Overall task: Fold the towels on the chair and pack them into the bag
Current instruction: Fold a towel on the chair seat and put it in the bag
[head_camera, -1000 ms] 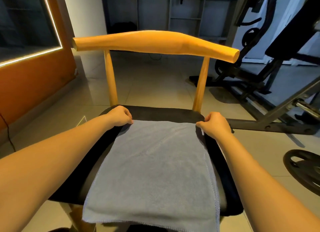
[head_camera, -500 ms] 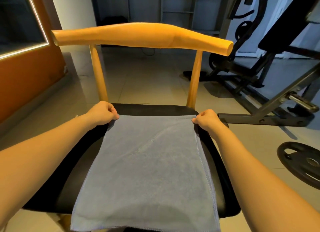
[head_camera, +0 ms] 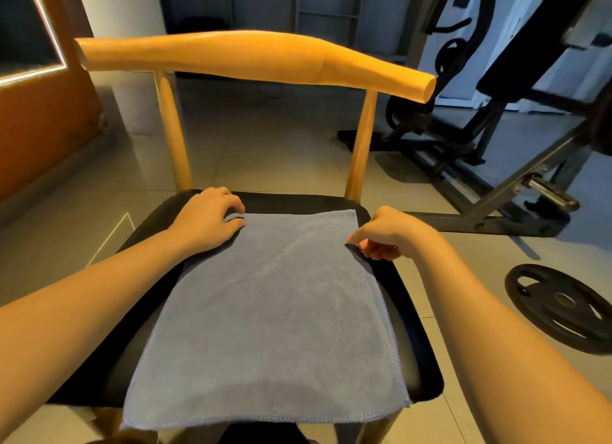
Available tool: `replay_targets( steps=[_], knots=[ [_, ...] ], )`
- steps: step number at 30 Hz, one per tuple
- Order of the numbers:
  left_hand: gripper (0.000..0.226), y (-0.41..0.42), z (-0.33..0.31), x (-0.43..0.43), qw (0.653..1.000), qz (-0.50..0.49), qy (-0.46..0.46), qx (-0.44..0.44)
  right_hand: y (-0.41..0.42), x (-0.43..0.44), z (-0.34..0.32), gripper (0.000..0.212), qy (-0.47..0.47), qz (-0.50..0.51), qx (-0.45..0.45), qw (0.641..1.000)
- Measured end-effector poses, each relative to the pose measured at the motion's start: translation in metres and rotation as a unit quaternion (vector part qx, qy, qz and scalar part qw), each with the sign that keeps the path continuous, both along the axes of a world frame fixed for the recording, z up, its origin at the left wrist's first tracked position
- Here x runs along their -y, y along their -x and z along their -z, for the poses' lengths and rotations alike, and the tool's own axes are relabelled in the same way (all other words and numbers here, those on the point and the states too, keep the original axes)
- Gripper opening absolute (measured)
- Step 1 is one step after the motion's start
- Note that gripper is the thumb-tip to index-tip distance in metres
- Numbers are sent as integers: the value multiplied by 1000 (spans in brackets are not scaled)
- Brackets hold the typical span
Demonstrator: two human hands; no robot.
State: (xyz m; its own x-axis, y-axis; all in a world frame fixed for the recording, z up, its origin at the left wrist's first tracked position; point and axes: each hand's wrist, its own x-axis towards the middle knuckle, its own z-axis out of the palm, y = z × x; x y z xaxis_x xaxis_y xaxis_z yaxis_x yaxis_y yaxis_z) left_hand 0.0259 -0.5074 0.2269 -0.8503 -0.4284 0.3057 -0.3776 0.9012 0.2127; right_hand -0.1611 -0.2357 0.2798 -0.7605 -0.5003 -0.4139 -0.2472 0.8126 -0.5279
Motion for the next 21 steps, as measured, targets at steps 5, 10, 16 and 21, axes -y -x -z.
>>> replay_targets(
  steps=[5,10,16,21],
  knots=[
    [44,2,8,-12,993,17,52,101,-15,-4,4,26,-19,-7,5,1000],
    [58,-3,17,-8,988,5,-4,154,-23,-5,2,15,-12,0,1,1000],
    [88,-7,18,-7,973,14,3,232,-22,-10,-1,14,-27,12,-2,1000],
    [99,-11,10,-15,979,-13,11,201,-17,-2,11,18,65,1,-185,981]
  ],
)
